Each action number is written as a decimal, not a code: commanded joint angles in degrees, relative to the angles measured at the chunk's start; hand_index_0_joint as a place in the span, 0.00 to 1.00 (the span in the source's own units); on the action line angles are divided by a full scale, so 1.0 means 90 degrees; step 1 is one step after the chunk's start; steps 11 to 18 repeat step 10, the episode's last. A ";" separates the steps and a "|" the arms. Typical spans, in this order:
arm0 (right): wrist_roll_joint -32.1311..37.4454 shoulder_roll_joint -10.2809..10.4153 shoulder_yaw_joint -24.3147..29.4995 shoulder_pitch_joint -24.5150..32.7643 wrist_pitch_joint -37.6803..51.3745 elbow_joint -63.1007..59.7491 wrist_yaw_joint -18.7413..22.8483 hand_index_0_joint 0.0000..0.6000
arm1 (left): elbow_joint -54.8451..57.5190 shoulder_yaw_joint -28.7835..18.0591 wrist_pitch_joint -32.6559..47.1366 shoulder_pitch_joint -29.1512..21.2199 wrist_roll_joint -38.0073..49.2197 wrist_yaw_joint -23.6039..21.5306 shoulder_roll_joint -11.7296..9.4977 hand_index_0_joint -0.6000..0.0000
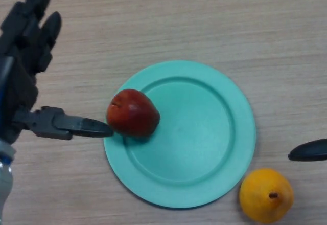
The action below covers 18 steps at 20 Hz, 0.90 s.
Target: Pick up the red apple and place it on the plate
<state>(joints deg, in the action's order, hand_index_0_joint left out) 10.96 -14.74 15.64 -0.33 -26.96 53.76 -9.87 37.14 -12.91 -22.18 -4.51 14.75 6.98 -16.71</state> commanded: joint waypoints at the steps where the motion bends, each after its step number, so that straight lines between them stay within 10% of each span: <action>1: -0.0029 -0.0210 0.0188 0.0235 0.0508 0.0361 0.0184 0.00 | 0.0507 -0.0557 0.0733 -0.0165 0.0217 -0.0228 -0.0303 1.00; 18: -0.0114 -0.0239 -0.0215 0.0452 0.0274 0.0277 0.0075 0.00 | 0.0639 -0.0812 0.0437 -0.0283 0.0354 -0.0267 -0.0506 1.00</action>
